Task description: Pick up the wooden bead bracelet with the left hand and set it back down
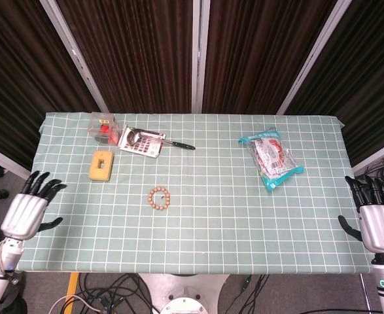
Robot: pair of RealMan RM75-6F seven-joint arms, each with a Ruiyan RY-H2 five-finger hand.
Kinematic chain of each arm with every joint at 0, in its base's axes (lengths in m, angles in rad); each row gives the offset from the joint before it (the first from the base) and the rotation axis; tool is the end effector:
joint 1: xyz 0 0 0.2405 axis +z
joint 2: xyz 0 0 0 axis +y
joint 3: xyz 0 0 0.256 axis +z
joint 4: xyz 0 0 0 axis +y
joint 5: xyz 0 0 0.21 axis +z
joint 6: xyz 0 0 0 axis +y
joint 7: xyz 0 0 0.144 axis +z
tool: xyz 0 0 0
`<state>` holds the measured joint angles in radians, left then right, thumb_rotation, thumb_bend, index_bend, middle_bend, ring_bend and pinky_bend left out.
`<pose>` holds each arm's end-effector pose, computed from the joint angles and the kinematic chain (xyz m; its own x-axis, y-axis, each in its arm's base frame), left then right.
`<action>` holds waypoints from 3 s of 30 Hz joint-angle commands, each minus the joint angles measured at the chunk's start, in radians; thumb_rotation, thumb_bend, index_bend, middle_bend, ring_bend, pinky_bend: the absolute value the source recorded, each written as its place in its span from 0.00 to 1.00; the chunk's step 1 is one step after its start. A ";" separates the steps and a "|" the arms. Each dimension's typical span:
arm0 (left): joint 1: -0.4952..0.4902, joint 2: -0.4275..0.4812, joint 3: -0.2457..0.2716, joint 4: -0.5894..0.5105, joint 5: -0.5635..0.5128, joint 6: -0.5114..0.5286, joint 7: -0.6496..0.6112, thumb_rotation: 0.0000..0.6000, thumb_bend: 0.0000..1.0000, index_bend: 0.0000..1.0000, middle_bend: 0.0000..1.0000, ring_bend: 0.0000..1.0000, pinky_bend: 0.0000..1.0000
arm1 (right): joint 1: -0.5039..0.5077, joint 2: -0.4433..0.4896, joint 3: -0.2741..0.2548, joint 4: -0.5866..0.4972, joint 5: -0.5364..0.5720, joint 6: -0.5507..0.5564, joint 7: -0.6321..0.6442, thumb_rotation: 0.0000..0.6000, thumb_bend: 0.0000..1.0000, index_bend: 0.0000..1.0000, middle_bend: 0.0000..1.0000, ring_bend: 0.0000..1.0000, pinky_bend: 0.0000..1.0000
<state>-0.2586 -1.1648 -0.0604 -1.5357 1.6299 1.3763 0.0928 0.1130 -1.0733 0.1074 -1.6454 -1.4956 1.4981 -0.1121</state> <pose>-0.2751 0.2333 0.1312 0.5303 -0.0083 0.8478 0.8112 -0.2859 -0.5102 -0.2966 -0.2008 0.1807 0.4986 0.0836 0.8628 -0.8643 -0.0275 0.5022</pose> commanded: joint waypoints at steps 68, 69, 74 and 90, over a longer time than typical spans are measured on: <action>-0.585 -0.573 0.117 0.576 0.082 -0.426 -0.111 1.00 0.41 0.53 0.57 0.20 0.04 | -0.014 -0.003 0.006 0.025 0.060 -0.026 0.066 1.00 0.15 0.07 0.16 0.00 0.00; -0.576 -0.567 0.112 0.562 0.072 -0.408 -0.149 1.00 0.41 0.53 0.57 0.21 0.04 | -0.015 -0.003 0.006 0.025 0.059 -0.023 0.067 1.00 0.15 0.07 0.16 0.00 0.00; -0.537 -0.518 0.080 0.455 -0.003 -0.363 -0.413 1.00 0.44 0.54 0.58 0.22 0.06 | -0.020 -0.001 0.005 0.024 0.052 -0.013 0.075 1.00 0.15 0.07 0.16 0.00 0.00; -0.510 -0.275 -0.002 0.065 -0.166 -0.590 -1.660 1.00 0.48 0.53 0.58 0.23 0.09 | -0.026 0.002 0.001 0.020 0.023 0.009 0.098 1.00 0.15 0.07 0.16 0.00 0.00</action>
<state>-0.7764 -1.5313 -0.0327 -1.3438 1.4980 0.8837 -1.2392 0.0876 -1.0717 0.1089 -1.6253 -1.4720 1.5071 -0.0144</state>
